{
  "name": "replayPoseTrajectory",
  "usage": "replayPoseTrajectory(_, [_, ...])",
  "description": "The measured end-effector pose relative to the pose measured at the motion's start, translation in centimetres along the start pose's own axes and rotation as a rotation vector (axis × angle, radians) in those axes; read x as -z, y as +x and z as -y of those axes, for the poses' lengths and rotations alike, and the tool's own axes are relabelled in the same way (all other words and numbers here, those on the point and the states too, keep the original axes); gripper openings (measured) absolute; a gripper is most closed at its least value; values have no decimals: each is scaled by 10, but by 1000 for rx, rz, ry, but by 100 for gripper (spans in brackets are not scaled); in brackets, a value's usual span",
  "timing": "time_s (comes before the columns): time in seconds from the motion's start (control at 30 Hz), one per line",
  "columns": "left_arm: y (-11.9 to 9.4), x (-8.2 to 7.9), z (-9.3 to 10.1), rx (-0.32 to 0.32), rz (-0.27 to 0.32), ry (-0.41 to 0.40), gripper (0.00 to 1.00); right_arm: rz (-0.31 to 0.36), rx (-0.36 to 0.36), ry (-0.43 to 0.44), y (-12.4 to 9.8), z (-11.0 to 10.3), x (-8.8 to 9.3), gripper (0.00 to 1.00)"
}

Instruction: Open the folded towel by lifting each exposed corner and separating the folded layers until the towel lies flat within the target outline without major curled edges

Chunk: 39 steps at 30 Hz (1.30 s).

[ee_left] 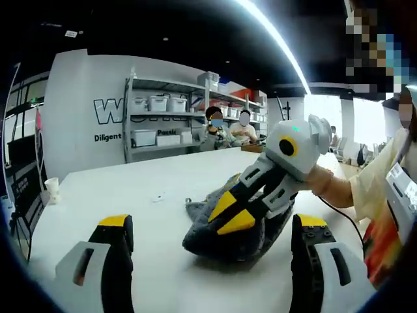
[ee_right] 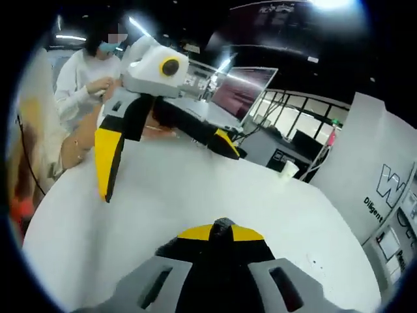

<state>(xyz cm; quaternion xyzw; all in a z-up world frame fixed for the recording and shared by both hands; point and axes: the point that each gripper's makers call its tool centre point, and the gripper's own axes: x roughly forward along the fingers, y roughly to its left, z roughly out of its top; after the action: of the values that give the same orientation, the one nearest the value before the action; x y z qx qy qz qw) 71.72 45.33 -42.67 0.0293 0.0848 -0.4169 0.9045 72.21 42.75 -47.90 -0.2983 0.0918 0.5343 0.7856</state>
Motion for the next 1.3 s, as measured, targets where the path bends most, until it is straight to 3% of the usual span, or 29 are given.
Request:
replayPoseTrajectory(0.23, [0,3,-1,-2,-8,-6,100,-56,-55,14,3,-16,15,3])
replayPoseTrajectory(0.43, [1,3,-2,0,-7,-8,100,-35,-36,25,-6,-13,11,7])
replayPoseTrajectory(0.57, [3,5,-2,4,-16,-7,100,-14,-1,20,-17,-8,5,25])
replayPoseTrajectory(0.67, [5,5,-2,13,-18,-16,100,-22,21,-2,-28,-2,5,47])
replayPoseTrajectory(0.73, [6,6,-2,18,-19,-23,100,-31,40,4,-37,1,7,68])
replayPoseTrajectory(0.8, [7,7,-2,20,-21,-26,100,-44,65,7,-46,7,10,82])
replayPoseTrajectory(0.97, [8,9,-3,17,-27,-29,100,-54,151,64,-78,23,17,99])
replayPoseTrajectory(1.17, [12,12,-3,20,-36,-36,100,-53,186,139,-112,29,32,99])
replayPoseTrajectory(1.3, [14,14,0,32,-48,-28,100,-122,238,164,-134,30,58,99])
